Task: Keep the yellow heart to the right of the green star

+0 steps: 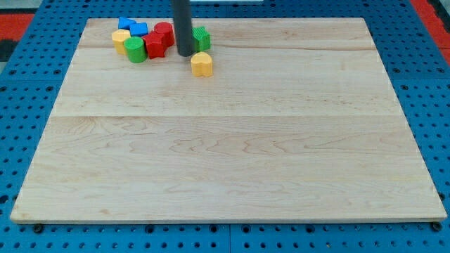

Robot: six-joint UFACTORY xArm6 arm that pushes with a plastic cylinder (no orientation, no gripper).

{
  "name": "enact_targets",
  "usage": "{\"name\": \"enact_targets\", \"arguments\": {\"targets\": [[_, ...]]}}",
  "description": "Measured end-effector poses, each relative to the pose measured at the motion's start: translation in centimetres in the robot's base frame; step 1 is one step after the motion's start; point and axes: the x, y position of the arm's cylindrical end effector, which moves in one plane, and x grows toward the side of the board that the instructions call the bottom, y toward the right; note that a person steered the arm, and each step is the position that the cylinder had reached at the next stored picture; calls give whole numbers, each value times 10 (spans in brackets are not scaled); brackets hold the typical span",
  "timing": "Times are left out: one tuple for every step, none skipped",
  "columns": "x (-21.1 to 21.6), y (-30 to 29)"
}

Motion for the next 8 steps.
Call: {"name": "enact_targets", "arguments": {"targets": [[25,-40],[49,-6],[49,33],[46,69],[43,78],[20,70],[25,51],[21,20]]}}
